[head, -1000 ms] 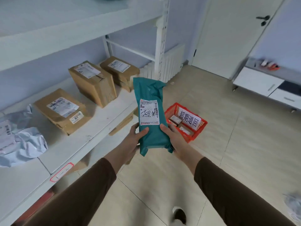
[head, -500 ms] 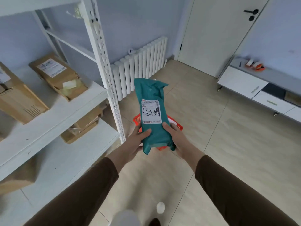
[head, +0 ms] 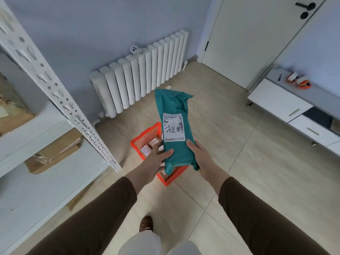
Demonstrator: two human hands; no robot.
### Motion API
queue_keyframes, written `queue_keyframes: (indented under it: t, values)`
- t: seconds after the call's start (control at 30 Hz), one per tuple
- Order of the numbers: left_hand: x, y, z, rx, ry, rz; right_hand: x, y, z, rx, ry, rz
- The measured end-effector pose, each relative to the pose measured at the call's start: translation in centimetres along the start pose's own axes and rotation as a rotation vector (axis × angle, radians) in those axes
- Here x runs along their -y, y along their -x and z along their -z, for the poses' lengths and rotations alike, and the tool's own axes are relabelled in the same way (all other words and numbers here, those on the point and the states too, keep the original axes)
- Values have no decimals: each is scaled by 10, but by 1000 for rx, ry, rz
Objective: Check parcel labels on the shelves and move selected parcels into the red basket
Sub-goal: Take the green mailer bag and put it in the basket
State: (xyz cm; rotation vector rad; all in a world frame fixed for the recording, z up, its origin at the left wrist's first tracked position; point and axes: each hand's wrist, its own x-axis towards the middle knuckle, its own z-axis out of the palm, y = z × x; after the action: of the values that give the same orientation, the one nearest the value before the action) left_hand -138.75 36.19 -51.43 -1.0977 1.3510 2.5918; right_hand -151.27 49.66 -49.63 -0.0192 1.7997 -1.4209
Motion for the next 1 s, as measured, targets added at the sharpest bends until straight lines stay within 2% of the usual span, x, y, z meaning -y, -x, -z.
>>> queue_keyframes:
  t: [0.27, 0.5, 0.7, 1.0]
  values:
    - [-8, -100, -41, -127, 70, 37, 19, -119, 49, 134, 123, -3]
    - [49, -190, -79, -298, 159, 44, -7, -221, 96, 239, 270, -68]
    - [119, -259, -76, -403, 137, 78, -68, -289, 108, 227, 398, -75]
    - [224, -373, -11, -445, 112, 110, -190, -397, 90, 223, 500, -63]
